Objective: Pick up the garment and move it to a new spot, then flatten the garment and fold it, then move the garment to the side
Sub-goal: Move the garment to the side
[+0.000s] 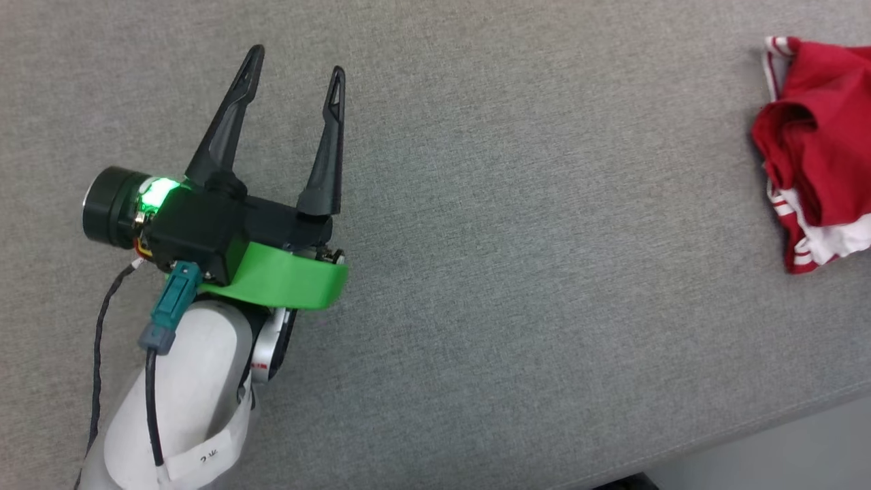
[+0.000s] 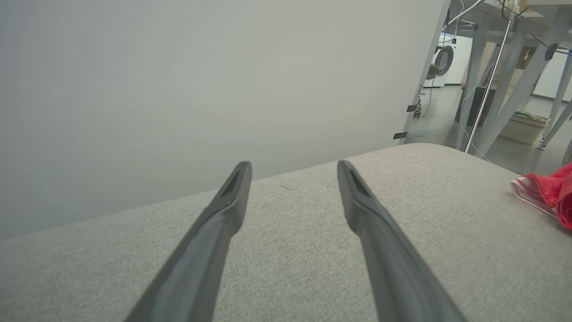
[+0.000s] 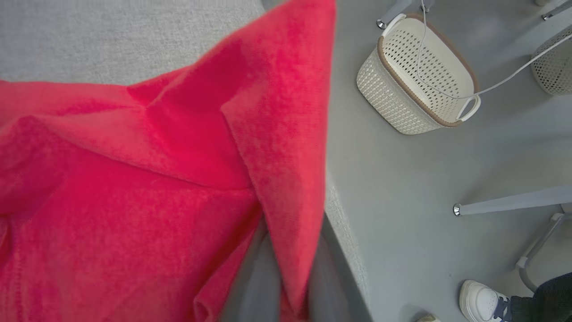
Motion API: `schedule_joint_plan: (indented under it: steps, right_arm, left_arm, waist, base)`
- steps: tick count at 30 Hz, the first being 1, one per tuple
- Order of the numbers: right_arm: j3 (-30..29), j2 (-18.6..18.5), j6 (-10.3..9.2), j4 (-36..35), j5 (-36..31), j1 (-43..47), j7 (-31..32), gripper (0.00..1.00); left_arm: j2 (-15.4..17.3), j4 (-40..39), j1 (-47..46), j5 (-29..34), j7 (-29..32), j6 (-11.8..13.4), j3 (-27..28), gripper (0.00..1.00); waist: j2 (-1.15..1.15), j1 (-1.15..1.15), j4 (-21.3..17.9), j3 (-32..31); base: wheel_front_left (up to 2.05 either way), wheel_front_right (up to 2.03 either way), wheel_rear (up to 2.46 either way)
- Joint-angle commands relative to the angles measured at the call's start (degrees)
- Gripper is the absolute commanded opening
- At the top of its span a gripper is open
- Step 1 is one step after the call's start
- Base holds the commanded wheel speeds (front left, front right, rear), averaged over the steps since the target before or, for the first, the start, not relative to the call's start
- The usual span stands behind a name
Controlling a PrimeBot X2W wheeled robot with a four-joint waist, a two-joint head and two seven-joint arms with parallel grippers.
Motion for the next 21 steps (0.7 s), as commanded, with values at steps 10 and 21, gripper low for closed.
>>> schedule_joint_plan:
  steps: [10, 21]
  right_arm:
    - [-7.1, 4.4, -0.10, 10.7, -7.4, -5.6, -7.5, 0.00]
    - [-13.5, 6.5, -0.10, 16.9, -19.2, -6.9, -17.5, 1.00]
  left_arm:
    - [-0.5, 0.6, -5.6, 1.2, -0.5, -1.2, -1.9, 1.00]
    - [-1.0, 3.0, -4.3, -0.1, -2.4, -0.6, -1.7, 1.00]
  waist:
    - [0.00, -0.01, 2.1, 8.0]
    - [0.00, -0.01, 3.1, 4.5]
  base:
    - [0.00, 0.00, 0.00]
    - [0.00, 0.00, 0.00]
